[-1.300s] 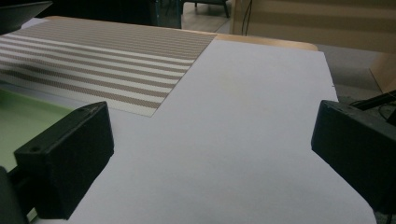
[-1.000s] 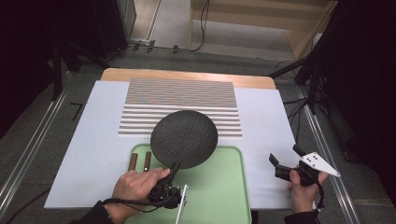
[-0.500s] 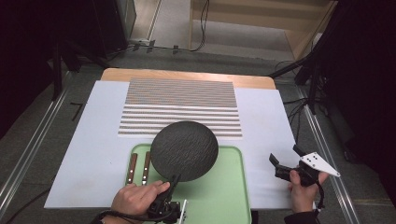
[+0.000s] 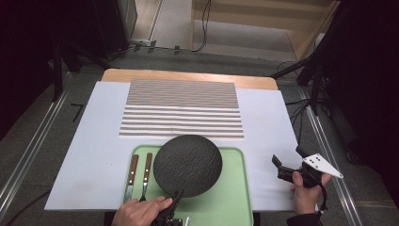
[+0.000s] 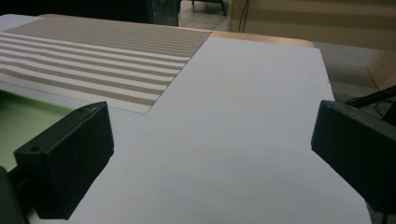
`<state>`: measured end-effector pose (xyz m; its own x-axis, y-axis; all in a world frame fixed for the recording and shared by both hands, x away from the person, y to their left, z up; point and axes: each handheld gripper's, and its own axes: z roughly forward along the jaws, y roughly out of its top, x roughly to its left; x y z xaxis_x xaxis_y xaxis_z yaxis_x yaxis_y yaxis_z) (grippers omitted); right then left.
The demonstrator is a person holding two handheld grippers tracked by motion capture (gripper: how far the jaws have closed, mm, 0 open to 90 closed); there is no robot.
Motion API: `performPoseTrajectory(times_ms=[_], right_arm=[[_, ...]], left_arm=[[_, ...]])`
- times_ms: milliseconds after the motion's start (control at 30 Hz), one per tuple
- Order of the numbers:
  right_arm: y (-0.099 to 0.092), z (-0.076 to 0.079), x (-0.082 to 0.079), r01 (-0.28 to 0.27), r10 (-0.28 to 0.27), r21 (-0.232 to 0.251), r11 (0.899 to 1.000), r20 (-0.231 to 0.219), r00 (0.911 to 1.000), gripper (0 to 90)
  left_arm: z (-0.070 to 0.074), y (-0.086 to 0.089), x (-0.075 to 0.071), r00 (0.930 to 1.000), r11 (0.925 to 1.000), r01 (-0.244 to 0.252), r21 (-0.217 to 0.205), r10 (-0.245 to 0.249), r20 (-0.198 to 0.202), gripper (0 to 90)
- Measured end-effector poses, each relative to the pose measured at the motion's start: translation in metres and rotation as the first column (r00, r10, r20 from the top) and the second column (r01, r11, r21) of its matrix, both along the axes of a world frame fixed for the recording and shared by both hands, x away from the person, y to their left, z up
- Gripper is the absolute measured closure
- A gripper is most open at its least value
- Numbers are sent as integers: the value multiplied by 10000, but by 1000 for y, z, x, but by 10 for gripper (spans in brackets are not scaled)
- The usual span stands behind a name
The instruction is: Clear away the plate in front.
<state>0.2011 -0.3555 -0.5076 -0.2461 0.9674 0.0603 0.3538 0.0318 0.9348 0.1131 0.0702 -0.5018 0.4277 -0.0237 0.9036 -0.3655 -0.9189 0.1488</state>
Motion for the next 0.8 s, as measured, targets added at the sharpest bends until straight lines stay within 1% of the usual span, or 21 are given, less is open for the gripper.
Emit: performPoseTrajectory(times_ms=[100,300,333,400,500,567,733,800], right_arm=[[0,0,0,3,-3,-12,10000,10,10000,0],[-1,-1,0,7,-7,-6,10000,-19,10000,0],[-1,-1,1,8,-8,-2,10000,-18,10000,0],[-1,-1,1,10,-10,-3,10000,-29,10000,0],[-1,-1,0,-5,5,-8,10000,-21,10000,0],[-1,-1,0,17,-17,3,10000,-23,10000,0],[-1,-1,1,-2,2,-8,10000,-31,10000,0],[-1,-1,1,7,-7,-12,10000,-37,10000,0]], left_arm=[[-2,0,-3,10000,9999,17,99,-16,-49,860],[-5,-1,-13,9995,9998,177,121,-173,-271,860],[-5,-1,-15,9995,9994,171,305,-163,-261,859],[-7,-2,-17,9991,9994,260,212,-252,-353,858],[-8,-1,-19,9985,9993,272,264,-258,-489,857],[-9,-2,-22,9987,9989,316,355,-301,-422,858],[-10,-2,-24,9977,9987,406,310,-389,-550,864],[-11,-3,-27,9976,9979,444,461,-419,-549,865]])
